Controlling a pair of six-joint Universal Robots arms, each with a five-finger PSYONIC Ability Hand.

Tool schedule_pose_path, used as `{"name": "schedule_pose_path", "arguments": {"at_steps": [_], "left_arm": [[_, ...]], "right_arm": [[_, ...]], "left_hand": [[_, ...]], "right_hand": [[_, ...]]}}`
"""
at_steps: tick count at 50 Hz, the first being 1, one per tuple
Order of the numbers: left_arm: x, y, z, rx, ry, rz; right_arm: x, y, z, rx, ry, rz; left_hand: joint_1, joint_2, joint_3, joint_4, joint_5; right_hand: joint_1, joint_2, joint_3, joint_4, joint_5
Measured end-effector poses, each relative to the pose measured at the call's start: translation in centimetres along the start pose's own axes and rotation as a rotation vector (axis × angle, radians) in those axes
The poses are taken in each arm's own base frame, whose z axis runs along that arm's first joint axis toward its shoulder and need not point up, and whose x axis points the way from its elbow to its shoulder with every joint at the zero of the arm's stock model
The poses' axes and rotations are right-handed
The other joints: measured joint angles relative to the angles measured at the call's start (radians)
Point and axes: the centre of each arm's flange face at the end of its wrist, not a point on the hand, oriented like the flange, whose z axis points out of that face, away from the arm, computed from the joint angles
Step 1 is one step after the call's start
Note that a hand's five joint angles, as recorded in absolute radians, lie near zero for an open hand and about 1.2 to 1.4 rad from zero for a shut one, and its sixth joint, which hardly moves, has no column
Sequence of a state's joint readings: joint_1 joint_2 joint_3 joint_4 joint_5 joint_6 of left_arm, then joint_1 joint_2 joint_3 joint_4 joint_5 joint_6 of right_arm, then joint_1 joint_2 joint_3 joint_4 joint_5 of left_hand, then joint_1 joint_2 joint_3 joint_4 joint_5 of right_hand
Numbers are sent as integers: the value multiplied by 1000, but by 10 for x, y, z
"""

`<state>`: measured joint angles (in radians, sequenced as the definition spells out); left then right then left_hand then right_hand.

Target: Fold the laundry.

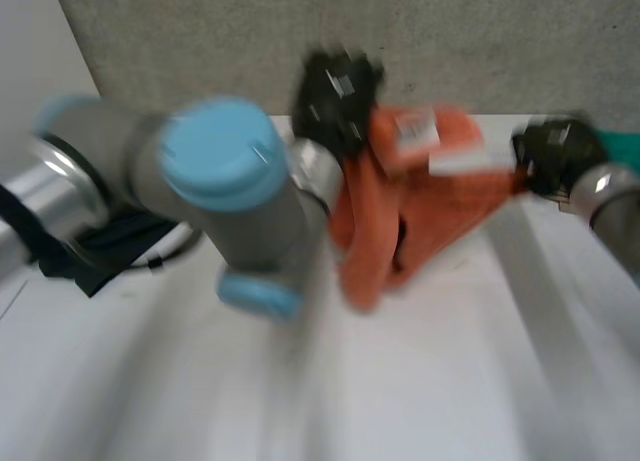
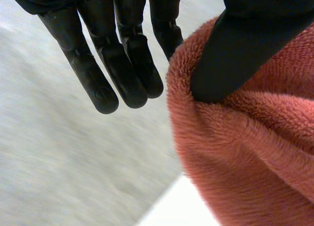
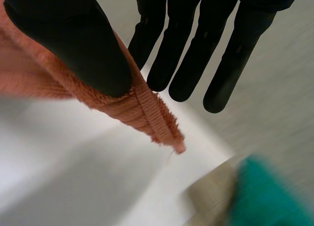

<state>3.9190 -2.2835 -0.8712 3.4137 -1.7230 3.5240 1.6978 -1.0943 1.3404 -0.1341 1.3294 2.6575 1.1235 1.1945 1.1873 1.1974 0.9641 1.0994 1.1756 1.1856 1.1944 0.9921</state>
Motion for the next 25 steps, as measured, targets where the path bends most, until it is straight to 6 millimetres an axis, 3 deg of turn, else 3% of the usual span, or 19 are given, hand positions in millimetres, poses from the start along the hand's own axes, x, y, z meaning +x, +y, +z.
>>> {"name": "schedule_pose_path", "arguments": {"at_steps": [4,5,8,10,12,17,25], "left_arm": [[-42,-35,21,122,-107,-12],[-58,-48,27,170,-147,-18],[-74,-62,32,217,-185,-25],[-99,-77,36,269,-238,-37],[-110,-79,36,273,-255,-44],[-119,-49,28,181,-231,-53],[-107,53,-19,-147,-108,-45]], "right_arm": [[21,-51,8,185,144,27],[30,-73,8,270,199,49],[39,-94,5,358,248,75],[51,-124,-3,485,304,116],[54,-132,-9,522,314,132],[44,-123,-19,482,275,149],[-12,-51,-36,201,85,117]], "left_hand": [[0,0,0,0,0],[0,0,0,0,0],[0,0,0,0,0],[0,0,0,0,10],[0,0,0,0,10],[0,0,0,0,10],[0,2,4,0,10]], "right_hand": [[0,0,0,1,3],[0,0,0,2,3],[0,0,0,2,3],[0,0,0,2,3],[0,0,0,2,3],[0,0,0,2,3],[0,6,3,2,3]]}}
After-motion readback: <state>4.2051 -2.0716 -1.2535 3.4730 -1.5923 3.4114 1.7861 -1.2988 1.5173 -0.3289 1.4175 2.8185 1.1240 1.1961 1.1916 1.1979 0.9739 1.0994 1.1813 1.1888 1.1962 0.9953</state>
